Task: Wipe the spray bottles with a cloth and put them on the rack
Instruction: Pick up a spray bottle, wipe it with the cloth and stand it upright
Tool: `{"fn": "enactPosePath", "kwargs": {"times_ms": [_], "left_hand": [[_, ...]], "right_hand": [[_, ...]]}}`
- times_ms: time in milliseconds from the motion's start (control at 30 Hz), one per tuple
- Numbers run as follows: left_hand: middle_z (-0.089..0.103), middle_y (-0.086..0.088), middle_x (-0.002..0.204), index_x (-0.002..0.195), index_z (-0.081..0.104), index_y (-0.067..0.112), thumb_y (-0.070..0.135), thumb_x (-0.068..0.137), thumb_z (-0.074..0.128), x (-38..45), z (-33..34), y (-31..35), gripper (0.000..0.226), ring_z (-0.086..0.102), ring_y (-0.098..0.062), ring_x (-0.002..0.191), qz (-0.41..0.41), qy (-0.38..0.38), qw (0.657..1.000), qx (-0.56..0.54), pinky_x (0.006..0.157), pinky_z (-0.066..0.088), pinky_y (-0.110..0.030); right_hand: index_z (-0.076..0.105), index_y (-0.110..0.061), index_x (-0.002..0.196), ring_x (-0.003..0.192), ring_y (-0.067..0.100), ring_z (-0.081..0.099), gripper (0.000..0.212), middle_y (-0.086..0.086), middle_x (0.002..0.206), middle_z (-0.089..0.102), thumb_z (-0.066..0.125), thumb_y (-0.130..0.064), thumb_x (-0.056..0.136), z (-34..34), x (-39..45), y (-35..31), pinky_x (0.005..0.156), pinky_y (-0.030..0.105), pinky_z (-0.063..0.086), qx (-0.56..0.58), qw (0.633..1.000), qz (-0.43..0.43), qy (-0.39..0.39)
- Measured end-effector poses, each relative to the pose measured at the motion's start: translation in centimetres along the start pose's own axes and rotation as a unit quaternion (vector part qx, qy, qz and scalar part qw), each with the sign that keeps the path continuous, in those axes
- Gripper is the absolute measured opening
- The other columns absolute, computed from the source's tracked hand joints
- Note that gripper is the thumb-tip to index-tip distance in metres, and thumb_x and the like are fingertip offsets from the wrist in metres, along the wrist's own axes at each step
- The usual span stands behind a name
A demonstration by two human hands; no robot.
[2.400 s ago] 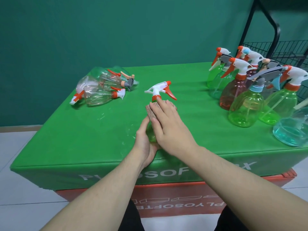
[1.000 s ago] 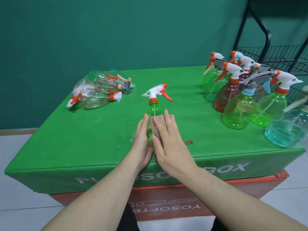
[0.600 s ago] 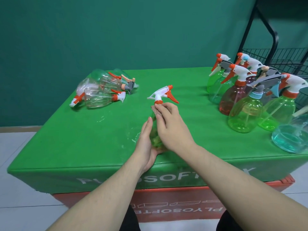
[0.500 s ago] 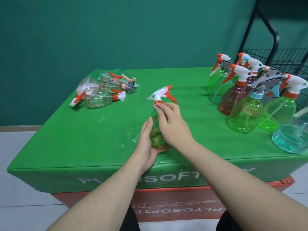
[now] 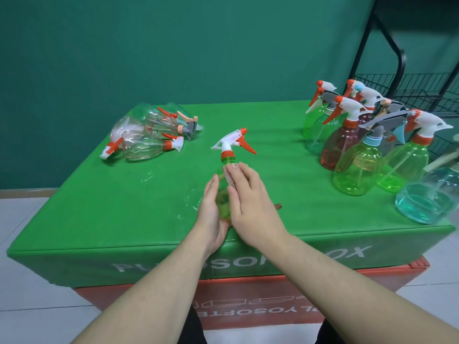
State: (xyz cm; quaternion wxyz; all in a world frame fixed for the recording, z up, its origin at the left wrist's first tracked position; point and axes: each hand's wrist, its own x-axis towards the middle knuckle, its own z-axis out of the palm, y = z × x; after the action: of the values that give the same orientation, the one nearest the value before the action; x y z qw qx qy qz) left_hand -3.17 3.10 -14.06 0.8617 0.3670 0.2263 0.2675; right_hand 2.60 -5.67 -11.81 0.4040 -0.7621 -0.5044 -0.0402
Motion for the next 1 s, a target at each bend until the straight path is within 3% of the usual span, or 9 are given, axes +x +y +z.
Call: {"fn": "enactPosePath", "kwargs": {"times_ms": [133,200,300,433,533,600,700,833,1000], "left_hand": [[0.069,-0.016,0.132,0.138,0.061,0.006,0.057,0.105,0.040,-0.3,0.2,0.2,0.064,0.066,-0.027,0.124,-0.007,-0.009,1.000,0.019,0.105,0.052,-0.037],[0.069,-0.017,0.131,0.139,0.059,0.006,0.066,0.097,0.051,-0.1,-0.1,0.1,0.074,0.067,-0.029,0.123,-0.010,-0.002,0.999,0.034,0.108,0.050,-0.041],[0.064,-0.017,0.139,0.151,0.045,0.015,0.075,0.071,0.079,0.3,-0.2,0.1,0.106,0.064,-0.036,0.126,-0.013,0.008,0.999,0.031,0.112,0.047,-0.050],[0.064,-0.015,0.139,0.149,0.047,0.016,0.076,0.061,0.085,0.6,-0.4,-0.3,0.112,0.066,-0.033,0.124,0.006,0.014,0.999,0.029,0.111,0.048,-0.051],[0.065,-0.020,0.137,0.149,0.046,0.008,0.072,0.075,0.076,0.1,-0.2,0.1,0.101,0.065,-0.033,0.126,0.003,-0.015,0.999,0.032,0.107,0.053,-0.045],[0.068,-0.016,0.134,0.141,0.057,0.005,0.068,0.092,0.054,-0.4,0.4,0.5,0.080,0.065,-0.027,0.125,0.002,-0.029,0.998,0.050,0.102,0.055,-0.036],[0.069,-0.007,0.133,0.128,0.068,0.011,0.060,0.104,0.033,-0.5,0.7,0.5,0.064,0.064,-0.017,0.127,-0.001,-0.047,0.998,0.044,0.106,0.047,-0.030],[0.066,-0.005,0.139,0.137,0.061,0.012,0.056,0.107,0.032,-0.7,0.8,0.6,0.060,0.059,-0.018,0.133,0.002,-0.048,0.999,0.009,0.120,0.035,-0.036],[0.064,-0.002,0.142,0.142,0.059,0.023,0.054,0.108,0.037,-0.6,0.6,0.7,0.052,0.059,-0.016,0.133,-0.014,-0.052,0.998,-0.012,0.106,0.047,-0.040]], "right_hand": [[0.041,-0.014,0.153,0.150,0.021,0.025,0.054,0.009,0.157,0.032,0.027,-0.034,0.105,0.4,-1.6,0.2,0.125,0.042,0.021,-0.011,1.000,-0.017,0.002],[0.038,-0.014,0.154,0.151,0.023,0.023,0.055,0.010,0.159,0.030,0.028,-0.033,0.105,0.5,-2.4,0.2,0.125,0.044,0.021,-0.023,0.999,-0.025,-0.002],[0.033,-0.015,0.157,0.153,0.026,0.020,0.055,0.009,0.161,0.025,0.029,-0.032,0.104,0.7,-3.4,0.2,0.124,0.048,0.024,-0.038,0.999,-0.031,-0.010],[0.034,-0.017,0.156,0.152,0.025,0.021,0.054,0.006,0.161,0.025,0.030,-0.032,0.104,0.8,-3.5,0.4,0.123,0.048,0.025,-0.026,0.999,-0.030,0.000],[0.039,-0.018,0.153,0.151,0.025,0.023,0.052,0.006,0.158,0.029,0.032,-0.032,0.104,0.5,-3.2,0.1,0.125,0.044,0.022,-0.024,0.999,-0.036,0.013],[0.043,-0.018,0.151,0.150,0.027,0.026,0.049,0.006,0.155,0.033,0.034,-0.030,0.104,0.3,-2.5,-0.2,0.125,0.043,0.021,-0.028,0.998,-0.042,0.024],[0.052,-0.015,0.144,0.143,0.030,0.035,0.045,0.008,0.148,0.043,0.037,-0.026,0.103,0.2,-0.9,-0.4,0.120,0.047,0.029,-0.034,0.997,-0.058,0.041],[0.059,-0.011,0.136,0.135,0.031,0.044,0.042,0.009,0.139,0.052,0.041,-0.025,0.100,0.2,1.1,-0.5,0.114,0.049,0.035,-0.055,0.995,-0.076,0.038],[0.062,-0.015,0.134,0.131,0.027,0.046,0.041,0.006,0.139,0.053,0.042,-0.027,0.100,-0.1,2.8,-1.0,0.115,0.041,0.035,-0.042,0.998,-0.044,0.018]]}}
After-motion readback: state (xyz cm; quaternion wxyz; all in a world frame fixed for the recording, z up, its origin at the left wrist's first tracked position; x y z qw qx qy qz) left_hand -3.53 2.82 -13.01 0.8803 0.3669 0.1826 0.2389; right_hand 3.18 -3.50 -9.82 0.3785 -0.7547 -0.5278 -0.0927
